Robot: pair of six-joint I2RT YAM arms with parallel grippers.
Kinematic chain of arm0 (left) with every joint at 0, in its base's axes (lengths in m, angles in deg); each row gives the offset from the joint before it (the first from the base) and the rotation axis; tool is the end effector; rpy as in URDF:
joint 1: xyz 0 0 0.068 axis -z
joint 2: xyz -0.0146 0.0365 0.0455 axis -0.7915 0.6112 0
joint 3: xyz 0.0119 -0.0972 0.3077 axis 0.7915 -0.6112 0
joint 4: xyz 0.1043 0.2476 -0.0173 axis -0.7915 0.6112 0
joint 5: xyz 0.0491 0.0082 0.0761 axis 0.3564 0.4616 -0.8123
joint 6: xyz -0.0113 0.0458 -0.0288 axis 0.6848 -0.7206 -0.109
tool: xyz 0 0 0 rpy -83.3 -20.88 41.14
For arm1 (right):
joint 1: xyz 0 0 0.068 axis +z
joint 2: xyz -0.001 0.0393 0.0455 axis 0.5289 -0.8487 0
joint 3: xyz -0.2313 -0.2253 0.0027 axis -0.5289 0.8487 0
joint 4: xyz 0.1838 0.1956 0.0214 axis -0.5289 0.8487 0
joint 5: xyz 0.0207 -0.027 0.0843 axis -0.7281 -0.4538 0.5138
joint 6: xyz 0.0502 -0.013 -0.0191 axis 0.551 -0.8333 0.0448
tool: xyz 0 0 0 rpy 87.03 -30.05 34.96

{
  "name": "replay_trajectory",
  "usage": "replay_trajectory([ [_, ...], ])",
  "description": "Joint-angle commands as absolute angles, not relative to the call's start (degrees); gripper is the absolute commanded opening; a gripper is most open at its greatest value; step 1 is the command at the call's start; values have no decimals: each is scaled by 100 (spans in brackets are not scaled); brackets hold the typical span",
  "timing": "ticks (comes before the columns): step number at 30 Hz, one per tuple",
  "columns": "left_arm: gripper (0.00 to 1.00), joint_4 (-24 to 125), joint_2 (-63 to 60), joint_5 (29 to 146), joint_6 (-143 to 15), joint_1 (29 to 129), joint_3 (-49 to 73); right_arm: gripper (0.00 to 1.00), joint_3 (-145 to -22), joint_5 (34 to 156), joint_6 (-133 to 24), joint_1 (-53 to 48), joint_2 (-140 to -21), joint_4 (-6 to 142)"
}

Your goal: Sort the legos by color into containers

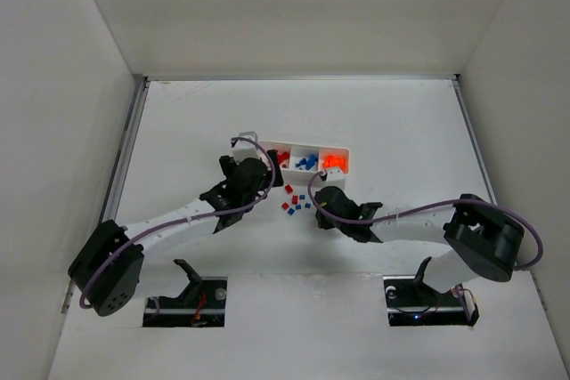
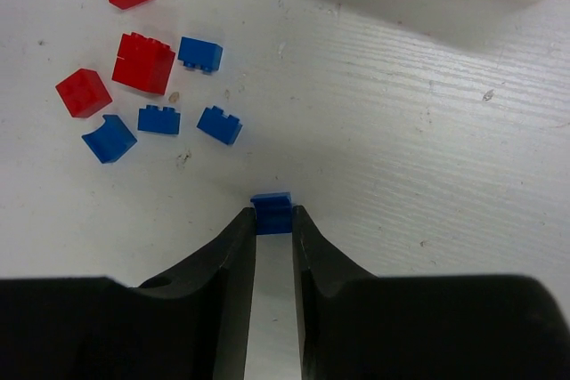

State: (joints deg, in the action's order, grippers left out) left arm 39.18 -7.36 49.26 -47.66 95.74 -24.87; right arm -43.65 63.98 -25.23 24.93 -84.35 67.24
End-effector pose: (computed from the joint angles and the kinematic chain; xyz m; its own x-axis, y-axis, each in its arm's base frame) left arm 0.1970 -0.1606 0.2769 -0.3508 -0.2308 -0.9075 0.1034 0.9537 -0.2825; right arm 0.1620 0.2211 0.1929 -0.7024 -0.0910 -0.7059 -0.2701 0.9517 0.1461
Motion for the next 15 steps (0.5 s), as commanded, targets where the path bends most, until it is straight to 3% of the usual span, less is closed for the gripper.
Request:
replay_trajectory([
  [1,100,4183,-658,4794,-4936,9780,-2468,24,-4415,6372,-2439,2585,-8398,6935],
  [10,100,3989,-860,4777,-4735,10342,-3102,23,-4599,6380,-2596,2463,-7344,7164],
  [15,100,3910,-975,4716,-4751,10825,-3199,24,-5284,6687,-3194,1822,-7614,6884],
])
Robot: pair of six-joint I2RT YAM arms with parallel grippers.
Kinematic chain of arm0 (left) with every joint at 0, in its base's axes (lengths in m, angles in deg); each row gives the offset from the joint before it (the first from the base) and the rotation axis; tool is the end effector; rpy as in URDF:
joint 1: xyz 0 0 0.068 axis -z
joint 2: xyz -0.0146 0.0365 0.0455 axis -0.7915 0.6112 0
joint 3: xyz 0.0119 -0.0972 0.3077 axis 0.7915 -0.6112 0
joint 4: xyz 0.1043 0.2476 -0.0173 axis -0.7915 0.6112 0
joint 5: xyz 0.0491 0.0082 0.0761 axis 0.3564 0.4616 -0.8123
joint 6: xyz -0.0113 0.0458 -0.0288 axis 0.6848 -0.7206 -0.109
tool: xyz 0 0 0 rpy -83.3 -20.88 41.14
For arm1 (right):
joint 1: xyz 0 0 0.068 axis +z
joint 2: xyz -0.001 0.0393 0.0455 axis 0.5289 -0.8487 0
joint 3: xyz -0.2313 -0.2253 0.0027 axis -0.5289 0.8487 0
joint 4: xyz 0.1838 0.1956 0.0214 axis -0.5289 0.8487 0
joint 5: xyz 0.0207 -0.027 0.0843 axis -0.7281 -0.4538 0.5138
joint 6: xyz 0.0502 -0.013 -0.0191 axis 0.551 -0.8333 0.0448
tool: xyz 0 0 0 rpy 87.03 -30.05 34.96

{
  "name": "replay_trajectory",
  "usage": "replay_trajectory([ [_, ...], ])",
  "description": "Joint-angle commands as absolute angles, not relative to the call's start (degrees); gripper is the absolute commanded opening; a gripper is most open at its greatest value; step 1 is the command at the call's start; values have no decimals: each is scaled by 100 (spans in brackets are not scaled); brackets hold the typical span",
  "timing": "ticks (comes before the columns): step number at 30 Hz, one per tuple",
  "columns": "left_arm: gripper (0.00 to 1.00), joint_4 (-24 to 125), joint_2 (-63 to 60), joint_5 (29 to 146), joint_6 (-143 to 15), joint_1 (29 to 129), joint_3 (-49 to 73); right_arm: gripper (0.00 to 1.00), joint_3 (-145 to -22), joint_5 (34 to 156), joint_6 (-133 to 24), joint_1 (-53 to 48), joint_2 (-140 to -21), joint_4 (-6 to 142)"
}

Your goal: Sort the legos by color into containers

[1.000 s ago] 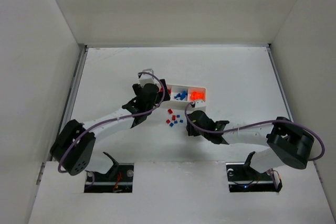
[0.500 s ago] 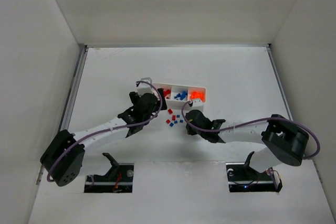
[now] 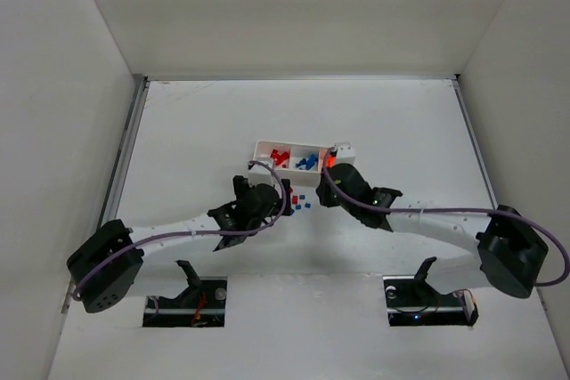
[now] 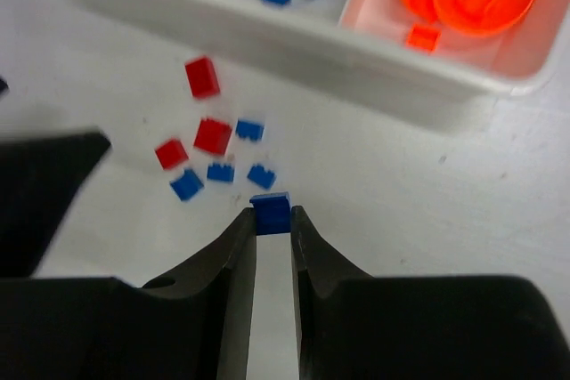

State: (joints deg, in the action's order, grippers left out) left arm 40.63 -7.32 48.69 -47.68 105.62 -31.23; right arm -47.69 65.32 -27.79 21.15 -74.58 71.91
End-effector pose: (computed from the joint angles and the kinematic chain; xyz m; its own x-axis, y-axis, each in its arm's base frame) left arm 0.1559 -0.1773 0.2374 -0.4547 -0.0697 -0.8879 0.2383 0.9511 -0.1967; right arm 0.1695 0.2023 0.2504 -0.6347 0.0034 -0.7727 -0.2681 0.9369 0.2243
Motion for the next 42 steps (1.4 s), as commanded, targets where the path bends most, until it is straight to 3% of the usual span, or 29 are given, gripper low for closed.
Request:
replay_trajectory([
  [1,100,3840,-975,4628,-4760,10957,-3225,24,-5433,6732,-3273,1707,-7763,6804],
  [8,100,3533,-922,4442,-4611,11459,-3392,24,-6339,6934,-3582,1215,-8818,6452],
  [9,95,3428,-905,4538,-4628,11503,-3427,24,-6418,6960,-3582,1153,-8924,6417],
  [11,65,3278,-835,4618,-4620,11538,-3471,24,-6568,7031,-3590,1039,-9126,6399],
  [13,42,3286,-712,4619,-4550,11521,-3471,26,-6700,7101,-3608,968,-9284,6347],
  [16,33,3295,-518,4671,-4436,11477,-3454,39,-6788,7101,-3608,977,-9338,6329],
  [18,32,3277,-413,4689,-4426,11468,-3410,48,-6788,7092,-3617,977,-9312,6320],
  [20,32,3225,-316,4776,-4453,11468,-3366,50,-6736,7066,-3634,977,-9259,6285],
  [30,37,3058,194,5058,-4479,11169,-3278,48,-6182,7101,-3520,1144,-8837,6013],
  [42,35,2864,818,5199,-4716,10985,-2988,48,-5857,7136,-3459,1223,-8793,5802],
])
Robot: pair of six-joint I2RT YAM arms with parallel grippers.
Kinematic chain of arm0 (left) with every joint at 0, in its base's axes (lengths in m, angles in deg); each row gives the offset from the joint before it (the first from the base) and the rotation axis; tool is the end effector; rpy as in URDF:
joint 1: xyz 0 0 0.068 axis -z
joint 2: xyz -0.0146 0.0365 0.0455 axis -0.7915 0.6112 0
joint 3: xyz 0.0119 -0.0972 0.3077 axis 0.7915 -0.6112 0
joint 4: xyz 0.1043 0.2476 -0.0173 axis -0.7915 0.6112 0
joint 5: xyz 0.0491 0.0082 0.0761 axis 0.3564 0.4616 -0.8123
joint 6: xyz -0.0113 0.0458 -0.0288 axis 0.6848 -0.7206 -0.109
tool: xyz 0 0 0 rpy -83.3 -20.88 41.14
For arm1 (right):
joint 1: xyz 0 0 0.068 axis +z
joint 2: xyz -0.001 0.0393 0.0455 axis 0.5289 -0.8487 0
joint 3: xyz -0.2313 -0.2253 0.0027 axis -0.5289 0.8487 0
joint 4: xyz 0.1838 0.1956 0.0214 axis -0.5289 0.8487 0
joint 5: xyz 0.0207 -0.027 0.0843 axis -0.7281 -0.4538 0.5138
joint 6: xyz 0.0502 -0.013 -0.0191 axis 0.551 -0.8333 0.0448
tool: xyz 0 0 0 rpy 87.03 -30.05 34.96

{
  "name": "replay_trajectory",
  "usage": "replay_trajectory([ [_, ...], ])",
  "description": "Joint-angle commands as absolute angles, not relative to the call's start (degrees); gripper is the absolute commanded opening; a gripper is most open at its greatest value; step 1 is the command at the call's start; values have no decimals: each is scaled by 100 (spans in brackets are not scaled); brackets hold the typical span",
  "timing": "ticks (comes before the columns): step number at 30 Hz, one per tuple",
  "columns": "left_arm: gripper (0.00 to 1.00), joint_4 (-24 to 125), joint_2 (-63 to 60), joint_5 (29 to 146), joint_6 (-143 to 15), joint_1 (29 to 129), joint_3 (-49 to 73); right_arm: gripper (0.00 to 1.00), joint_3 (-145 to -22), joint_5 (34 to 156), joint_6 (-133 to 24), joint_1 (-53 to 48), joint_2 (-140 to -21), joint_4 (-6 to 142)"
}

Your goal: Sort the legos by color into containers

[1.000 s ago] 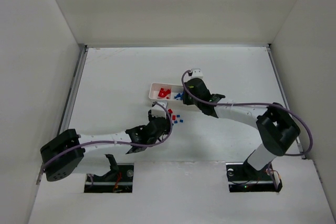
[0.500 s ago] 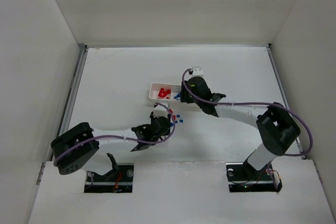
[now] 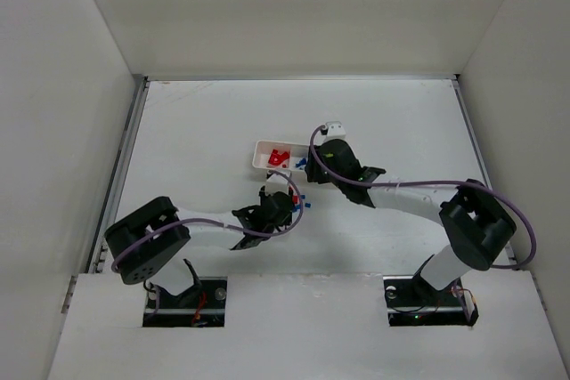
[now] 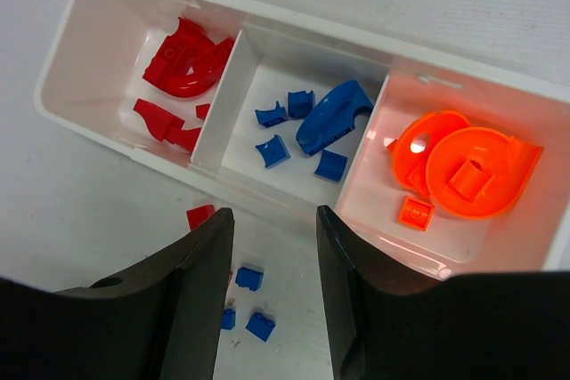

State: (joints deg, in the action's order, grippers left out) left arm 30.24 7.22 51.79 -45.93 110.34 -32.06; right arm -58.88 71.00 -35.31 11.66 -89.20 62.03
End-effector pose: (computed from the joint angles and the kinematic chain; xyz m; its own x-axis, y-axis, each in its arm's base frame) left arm 0.1571 -0.2189 0.1899 -0.5299 0.0136 -0.8480 0.3299 0.9244 -0.1913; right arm 0.2572 0.2304 0.2560 -0.5731 0.0305 -0.8189 -0.2742 0.9346 0.2267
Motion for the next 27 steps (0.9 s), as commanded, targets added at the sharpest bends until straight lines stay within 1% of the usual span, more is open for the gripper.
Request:
replay_trajectory([
  [1,35,2864,879,5207,-4734,10976,-2953,48,-5848,7136,-3450,1232,-8776,5784],
  [4,29,2873,1011,5234,-4813,10932,-2847,48,-5830,7145,-3450,1232,-8732,5775],
  [7,21,2917,1038,5199,-4840,10932,-2856,48,-5743,7093,-3459,1240,-8557,5775],
  [11,13,2996,775,5216,-4848,10923,-2917,49,-5506,7049,-3415,1232,-8231,5775],
  [14,12,3118,301,5260,-4787,10836,-2961,47,-5356,7066,-3389,1293,-8038,5801],
  [18,12,3365,-376,5365,-4813,10563,-2812,40,-5172,7040,-3353,1495,-7941,5828],
  [20,12,3435,-640,5409,-4840,10318,-2690,38,-5066,6996,-3318,1600,-7932,5828],
  [24,12,3453,-615,5593,-4848,9790,-2321,38,-4820,6943,-3134,1732,-7879,5775],
  [27,13,3330,-264,5682,-4919,9500,-2022,38,-4662,6926,-3002,1882,-7879,5731],
])
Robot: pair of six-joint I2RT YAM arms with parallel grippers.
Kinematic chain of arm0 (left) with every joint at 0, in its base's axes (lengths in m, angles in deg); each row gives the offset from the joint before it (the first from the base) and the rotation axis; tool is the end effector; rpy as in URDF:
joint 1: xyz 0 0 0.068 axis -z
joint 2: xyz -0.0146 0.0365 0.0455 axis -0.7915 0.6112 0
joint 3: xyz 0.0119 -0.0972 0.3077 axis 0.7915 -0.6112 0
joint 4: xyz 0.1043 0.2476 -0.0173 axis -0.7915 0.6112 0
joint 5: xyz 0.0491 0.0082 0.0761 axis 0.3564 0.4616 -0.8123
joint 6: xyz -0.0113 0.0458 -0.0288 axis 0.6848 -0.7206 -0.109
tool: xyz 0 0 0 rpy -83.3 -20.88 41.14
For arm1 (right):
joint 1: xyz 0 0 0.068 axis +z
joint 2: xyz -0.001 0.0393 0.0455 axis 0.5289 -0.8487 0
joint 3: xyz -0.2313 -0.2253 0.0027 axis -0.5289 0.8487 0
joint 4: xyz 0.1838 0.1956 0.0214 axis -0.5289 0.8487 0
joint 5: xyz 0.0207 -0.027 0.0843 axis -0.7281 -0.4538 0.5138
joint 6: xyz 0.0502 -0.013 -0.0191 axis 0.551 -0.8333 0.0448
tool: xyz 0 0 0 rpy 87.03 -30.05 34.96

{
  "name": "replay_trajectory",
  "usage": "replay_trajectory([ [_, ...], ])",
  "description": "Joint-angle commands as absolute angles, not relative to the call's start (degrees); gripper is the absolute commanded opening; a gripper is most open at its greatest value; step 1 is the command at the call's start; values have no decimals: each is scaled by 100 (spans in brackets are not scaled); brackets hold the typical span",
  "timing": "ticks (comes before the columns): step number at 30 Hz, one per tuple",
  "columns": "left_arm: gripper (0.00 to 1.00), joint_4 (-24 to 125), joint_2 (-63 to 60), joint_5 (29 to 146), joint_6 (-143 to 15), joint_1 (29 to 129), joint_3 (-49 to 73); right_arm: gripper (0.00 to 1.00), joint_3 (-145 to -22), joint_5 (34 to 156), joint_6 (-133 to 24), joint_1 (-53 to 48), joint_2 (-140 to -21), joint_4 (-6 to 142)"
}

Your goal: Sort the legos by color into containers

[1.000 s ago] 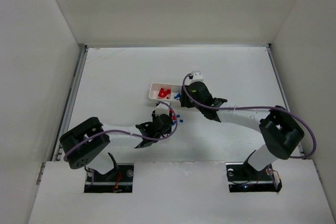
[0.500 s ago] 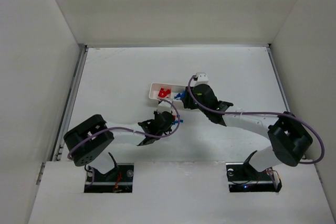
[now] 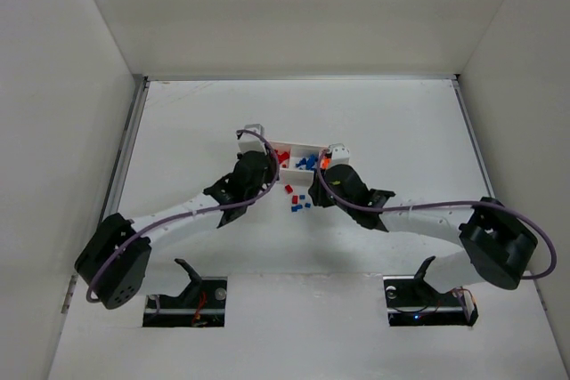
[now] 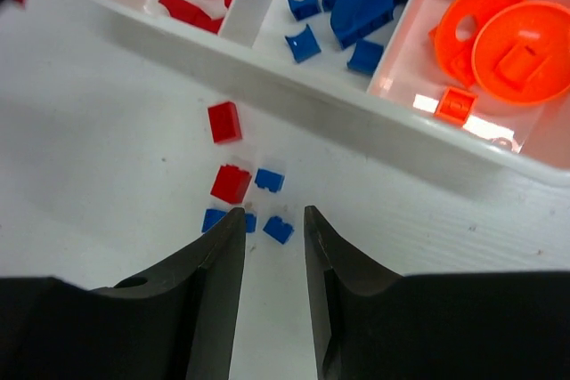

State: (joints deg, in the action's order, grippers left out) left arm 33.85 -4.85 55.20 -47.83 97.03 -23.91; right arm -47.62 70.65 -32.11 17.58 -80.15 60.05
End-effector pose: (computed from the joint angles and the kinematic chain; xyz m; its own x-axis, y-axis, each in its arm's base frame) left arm 0.2011 -0.1776 0.2810 -0.3578 -0.2489 -0.9000 0.2244 0.9126 -0.3416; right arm 0.1969 0.2142 0.2425 -0.5929 0.0204 -0.8050 -0.3320 0.9046 0.2674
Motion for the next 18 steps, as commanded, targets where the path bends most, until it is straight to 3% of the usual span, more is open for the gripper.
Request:
replay_trajectory([
  [1,13,3304,-98,5708,-4945,9404,-1917,39,-4609,6925,-2932,1952,-7879,5723],
  [8,16,3180,905,5902,-5015,8955,-1371,40,-4450,6803,-2765,2268,-8168,5687],
  [14,37,3172,1065,5753,-5033,8928,-1212,40,-4494,6715,-2764,2304,-8538,5687],
  [18,40,3172,740,5595,-5068,9094,-1414,40,-4599,6697,-2799,2304,-8713,5714],
])
